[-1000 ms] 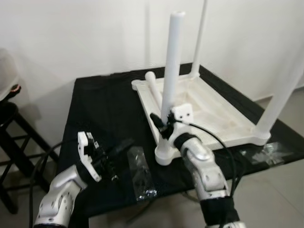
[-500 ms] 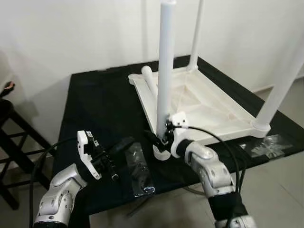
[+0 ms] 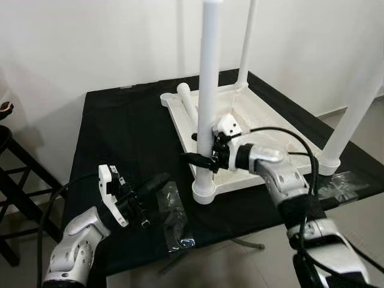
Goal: Building children table
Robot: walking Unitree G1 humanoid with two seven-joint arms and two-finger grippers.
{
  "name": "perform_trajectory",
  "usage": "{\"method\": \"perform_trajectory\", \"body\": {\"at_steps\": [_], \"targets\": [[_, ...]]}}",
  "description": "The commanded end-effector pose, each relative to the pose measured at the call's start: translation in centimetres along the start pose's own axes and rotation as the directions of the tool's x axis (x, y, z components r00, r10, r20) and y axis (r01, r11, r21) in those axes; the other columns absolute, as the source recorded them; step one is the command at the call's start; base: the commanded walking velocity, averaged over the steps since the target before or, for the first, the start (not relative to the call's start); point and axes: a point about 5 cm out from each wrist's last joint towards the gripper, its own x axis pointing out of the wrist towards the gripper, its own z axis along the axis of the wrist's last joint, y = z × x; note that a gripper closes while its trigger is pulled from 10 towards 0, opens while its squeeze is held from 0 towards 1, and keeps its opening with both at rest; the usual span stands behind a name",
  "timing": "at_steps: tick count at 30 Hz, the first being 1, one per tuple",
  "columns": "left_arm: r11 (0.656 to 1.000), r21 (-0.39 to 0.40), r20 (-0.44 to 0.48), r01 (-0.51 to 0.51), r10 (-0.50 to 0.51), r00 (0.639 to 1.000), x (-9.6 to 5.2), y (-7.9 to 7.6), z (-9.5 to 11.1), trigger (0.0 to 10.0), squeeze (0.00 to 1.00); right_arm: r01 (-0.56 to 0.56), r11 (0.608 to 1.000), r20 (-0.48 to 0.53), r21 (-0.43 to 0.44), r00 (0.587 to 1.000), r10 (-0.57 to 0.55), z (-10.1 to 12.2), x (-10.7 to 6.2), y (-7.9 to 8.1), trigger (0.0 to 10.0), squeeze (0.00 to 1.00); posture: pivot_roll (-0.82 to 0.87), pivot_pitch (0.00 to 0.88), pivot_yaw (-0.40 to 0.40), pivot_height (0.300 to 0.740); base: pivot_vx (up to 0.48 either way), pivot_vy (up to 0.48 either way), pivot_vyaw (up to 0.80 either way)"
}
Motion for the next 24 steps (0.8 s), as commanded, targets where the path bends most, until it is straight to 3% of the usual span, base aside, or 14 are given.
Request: {"method": "perform_trajectory", "body": {"at_steps": [1, 2, 3, 4, 15, 17, 20, 21, 22, 23, 24], "targets": [[1.0, 0.004, -0.008, -0.006, 0.006, 1.0, -0.1, 0.0, -0.2, 10.0, 0.0, -0.018, 1.0, 0.023, 0.002, 1.0, 0.017, 0.5, 0.2, -0.2, 4.8, 0.0, -0.03, 0.0, 0.008, 0.74, 0.0, 0.0, 0.0], [1.0, 0.004, -0.009, -0.006, 0.006, 1.0, -0.1, 0.0, -0.2, 10.0, 0.0, -0.037, 0.999, 0.032, 0.018, 0.999, 0.037, 0.6, 0.2, -0.4, 1.0, 0.0, -0.03, 0.0, 0.008, 0.74, 0.0, 0.0, 0.0], [1.0, 0.004, -0.009, -0.006, 0.006, 1.0, -0.1, 0.0, -0.2, 10.0, 0.0, -0.037, 0.999, 0.032, 0.018, 0.999, 0.037, 0.6, 0.2, -0.4, 1.0, 0.0, -0.03, 0.0, 0.008, 0.74, 0.0, 0.0, 0.0], [1.0, 0.005, -0.01, -0.006, 0.006, 1.0, -0.1, 0.0, -0.2, 10.0, 0.0, -0.088, 0.995, 0.048, 0.041, 0.995, 0.086, 0.6, 0.1, -0.5, 0.0, 0.0, -0.03, 0.0, 0.006, 0.74, 0.0, 0.0, 0.0], [1.0, 0.004, -0.009, -0.006, 0.006, 1.0, -0.1, -0.1, -0.3, 10.0, 0.0, -0.064, 0.997, 0.027, 0.043, 0.998, 0.063, -0.5, -0.1, -0.8, 0.0, 0.0, -0.03, 0.0, 0.007, 0.74, 0.0, 0.0, 0.0], [1.0, 0.003, -0.007, -0.006, 0.006, 1.0, -0.1, -0.2, -0.3, 10.0, 0.0, -0.008, 0.999, 0.009, 0.032, 1.0, 0.008, -1.0, -0.7, -1.2, 0.0, 0.0, -0.03, 0.0, 0.007, 0.74, 0.0, 0.0, 0.0], [1.0, 0.001, -0.004, -0.007, 0.007, 1.0, -0.2, -0.2, -0.2, 10.0, 0.0, 0.238, 0.971, -0.065, 0.025, 0.97, -0.236, -2.7, -1.9, -1.9, 0.0, 0.0, -0.04, 0.0, 0.004, 0.74, 0.0, 0.0, 0.0], [1.0, 0.0, -0.003, -0.006, 0.006, 1.0, -0.3, -0.2, -0.1, 10.0, 0.0, 0.402, 0.912, -0.084, 0.082, 0.915, -0.395, -3.9, -2.1, -1.6, 0.0, 0.0, -0.04, 0.0, -0.001, 0.74, 0.0, 0.0, 0.0], [1.0, 0.0, -0.003, -0.006, 0.006, 1.0, -0.3, -0.2, -0.1, 10.0, 0.0, 0.402, 0.912, -0.084, 0.082, 0.915, -0.395, -3.9, -2.1, -1.6, 0.0, 0.0, -0.04, 0.0, -0.001, 0.74, 0.0, 0.0, 0.0], [1.0, -0.001, -0.003, -0.006, 0.006, 1.0, -0.3, -0.2, -0.1, 10.0, 0.0, 0.501, 0.856, -0.106, 0.125, 0.865, -0.491, -4.7, -2.3, -1.4, 0.0, 0.0, -0.04, 0.0, -0.004, 0.74, 0.0, 0.0, 0.0], [1.0, 0.0, -0.004, -0.005, 0.005, 1.0, -0.4, -0.2, 0.0, 10.0, 0.0, 0.744, 0.626, -0.121, 0.233, 0.661, -0.741, -6.0, -2.9, -0.5, 0.0, 0.0, -0.05, 0.0, -0.012, 0.74, 0.0, 0.0, 0.0]]}}
